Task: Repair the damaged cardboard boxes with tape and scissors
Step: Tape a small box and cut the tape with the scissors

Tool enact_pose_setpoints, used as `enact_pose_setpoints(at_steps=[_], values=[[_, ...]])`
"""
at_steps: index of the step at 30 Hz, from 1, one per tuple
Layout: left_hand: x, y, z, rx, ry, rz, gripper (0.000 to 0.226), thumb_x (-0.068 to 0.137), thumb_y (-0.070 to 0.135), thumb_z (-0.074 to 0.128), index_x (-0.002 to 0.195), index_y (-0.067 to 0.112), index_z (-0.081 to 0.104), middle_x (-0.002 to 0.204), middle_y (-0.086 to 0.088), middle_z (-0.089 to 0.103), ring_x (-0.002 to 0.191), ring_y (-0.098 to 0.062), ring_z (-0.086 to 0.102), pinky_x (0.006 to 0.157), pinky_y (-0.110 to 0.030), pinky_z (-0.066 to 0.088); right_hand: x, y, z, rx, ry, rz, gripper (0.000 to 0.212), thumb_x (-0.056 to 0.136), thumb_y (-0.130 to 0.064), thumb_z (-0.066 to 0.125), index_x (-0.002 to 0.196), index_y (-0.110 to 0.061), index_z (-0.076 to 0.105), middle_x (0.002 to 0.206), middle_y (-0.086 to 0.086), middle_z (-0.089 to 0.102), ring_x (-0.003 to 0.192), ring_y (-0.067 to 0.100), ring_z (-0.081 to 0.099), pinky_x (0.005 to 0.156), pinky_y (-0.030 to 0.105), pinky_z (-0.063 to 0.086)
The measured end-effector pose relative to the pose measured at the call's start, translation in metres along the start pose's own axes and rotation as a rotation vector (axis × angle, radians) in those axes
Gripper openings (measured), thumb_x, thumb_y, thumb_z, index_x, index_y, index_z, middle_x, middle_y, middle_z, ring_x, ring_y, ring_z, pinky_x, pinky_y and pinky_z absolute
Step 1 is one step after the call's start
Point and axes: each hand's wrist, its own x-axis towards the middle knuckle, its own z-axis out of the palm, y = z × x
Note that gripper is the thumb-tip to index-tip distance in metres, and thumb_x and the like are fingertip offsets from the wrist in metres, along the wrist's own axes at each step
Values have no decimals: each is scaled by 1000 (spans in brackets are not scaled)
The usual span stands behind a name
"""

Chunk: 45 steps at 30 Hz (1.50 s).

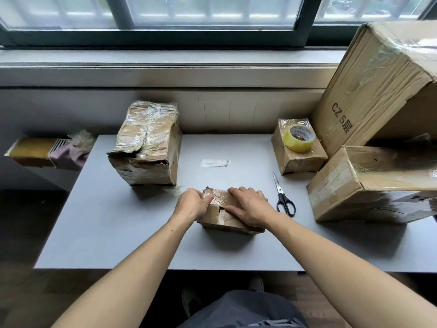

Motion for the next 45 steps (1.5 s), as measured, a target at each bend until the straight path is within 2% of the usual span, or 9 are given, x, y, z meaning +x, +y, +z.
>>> enact_pose_setpoints(at_steps=[5, 8, 11, 16, 23, 30, 33, 39, 45], values=[[2, 1, -3, 81, -139, 152, 31, 72, 33, 80, 67, 10, 60, 67, -2, 53, 61, -18, 47, 46, -24, 33, 3, 7, -4, 48, 91, 26, 43, 105, -38, 40, 141, -15, 45, 133, 11, 57, 124, 33, 52, 100, 41, 41], [1, -5, 2, 120, -200, 208, 26, 69, 30, 81, 67, 20, 58, 77, -1, 60, 68, -18, 56, 55, -26, 42, -4, 6, -4, 98, -29, -44, 60, 99, -45, 52, 149, -16, 37, 138, 12, 52, 127, 32, 49, 106, 41, 38], [3, -4, 4, 139, -119, 261, 31, 73, 32, 81, 63, 22, 54, 75, 0, 56, 71, -17, 52, 60, -27, 35, -9, 2, -2, 119, -68, -84, 66, 97, -43, 57, 153, -16, 32, 135, 13, 49, 125, 31, 49, 105, 40, 39], [4, -9, 3, 114, -134, 356, 18, 83, 26, 76, 86, 19, 60, 99, 1, 50, 91, -14, 53, 82, -31, 46, -9, 0, -7, 143, -89, -43, 64, 101, -38, 53, 156, -17, 26, 141, 12, 47, 128, 32, 49, 106, 38, 37], [0, -4, 3, 361, -239, 645, 56, 81, 51, 72, 130, 27, 58, 125, 9, 52, 110, -19, 40, 100, -34, 35, -10, 2, -21, 340, -36, -13, 31, 102, -34, 49, 128, -18, 54, 115, 6, 67, 104, 26, 61, 93, 40, 47], [2, 5, 6, 442, -359, 689, 35, 87, 41, 69, 115, 23, 59, 102, 17, 47, 98, -15, 33, 95, -35, 35, -14, -2, -19, 347, -34, -48, 32, 104, -33, 44, 133, -20, 50, 119, 4, 65, 107, 25, 59, 91, 35, 45], [6, 2, 8, 407, -359, 707, 44, 83, 42, 71, 121, 26, 57, 113, 15, 53, 108, -16, 40, 99, -36, 38, -17, 0, -20, 348, -25, -48, 41, 105, -33, 44, 145, -21, 45, 136, 4, 60, 122, 22, 56, 101, 31, 42], [-1, -4, 11, 281, -197, 792, 43, 75, 29, 81, 106, 21, 52, 111, 7, 52, 104, -17, 48, 90, -40, 46, -19, 4, -20, 476, -12, -20, 40, 108, -18, 40, 147, -22, 48, 140, -7, 55, 121, 0, 45, 88, -8, 23], [-10, -11, 9, 361, -67, 896, 41, 77, 35, 77, 108, 24, 53, 113, 6, 46, 102, -19, 46, 83, -36, 43, -17, 4, -18, 477, 12, 46, 40, 104, -21, 50, 143, -23, 53, 135, 1, 63, 121, 13, 57, 96, 11, 37]])
